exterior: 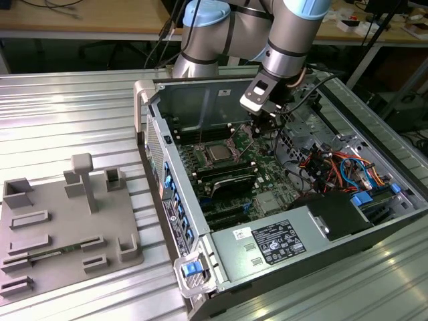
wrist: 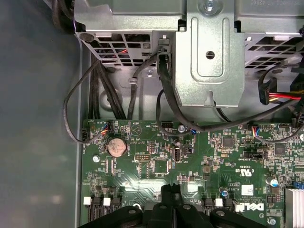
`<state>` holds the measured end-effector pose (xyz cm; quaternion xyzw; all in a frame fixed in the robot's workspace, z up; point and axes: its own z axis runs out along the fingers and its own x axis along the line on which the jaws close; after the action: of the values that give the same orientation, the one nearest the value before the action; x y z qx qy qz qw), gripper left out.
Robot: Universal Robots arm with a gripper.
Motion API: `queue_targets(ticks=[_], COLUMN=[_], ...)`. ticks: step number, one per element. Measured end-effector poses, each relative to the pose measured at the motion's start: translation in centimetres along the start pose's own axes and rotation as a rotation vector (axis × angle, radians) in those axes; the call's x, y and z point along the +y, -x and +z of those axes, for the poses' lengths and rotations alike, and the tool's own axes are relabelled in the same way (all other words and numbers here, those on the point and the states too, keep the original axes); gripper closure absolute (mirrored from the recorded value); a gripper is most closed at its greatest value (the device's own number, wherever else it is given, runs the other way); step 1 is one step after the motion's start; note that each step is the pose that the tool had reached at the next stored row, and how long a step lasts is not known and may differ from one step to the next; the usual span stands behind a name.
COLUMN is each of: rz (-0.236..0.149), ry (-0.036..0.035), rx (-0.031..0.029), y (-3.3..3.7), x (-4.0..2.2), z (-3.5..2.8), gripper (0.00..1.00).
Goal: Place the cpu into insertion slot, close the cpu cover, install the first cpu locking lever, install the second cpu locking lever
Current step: 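Close the cpu cover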
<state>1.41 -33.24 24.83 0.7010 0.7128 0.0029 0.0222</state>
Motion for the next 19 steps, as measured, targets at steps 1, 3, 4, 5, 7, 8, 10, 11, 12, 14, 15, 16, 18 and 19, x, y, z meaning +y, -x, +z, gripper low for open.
queue_targets(ticks=[1,3,4,5,7,8,10,11,12,14,15,16,18,19], rz=[0.0,0.0,0.0,0.0,0.0,0.0,0.0,0.0,0.0,0.0,0.0,0.0,0.0,0.0], ry=[0.0,-0.0001,0.0,0.0,0.0,0.0,0.0,0.0,0.0,-0.0001,-0.0001,0.0,0.0,0.0], rx=[0.0,0.0,0.0,0.0,0.0,0.0,-0.0001,0.0,0.0,0.0,0.0,0.0,0.0,0.0], y=[0.0,0.0,0.0,0.0,0.0,0.0,-0.01,-0.01,-0.01,-0.01,-0.01,-0.01,-0.01,-0.01], x=[-0.04,-0.11,-0.14,-0.15,-0.22,-0.25,-0.32,-0.34,-0.37,-0.41,-0.43,-0.45,-0.48,-0.5], z=[0.0,0.0,0.0,-0.01,-0.01,-0.01,-0.01,-0.01,-0.01,-0.01,-0.02,-0.02,-0.02,-0.02], gripper=[0.89,0.89,0.89,0.89,0.89,0.89,0.89,0.89,0.89,0.89,0.89,0.89,0.89,0.89])
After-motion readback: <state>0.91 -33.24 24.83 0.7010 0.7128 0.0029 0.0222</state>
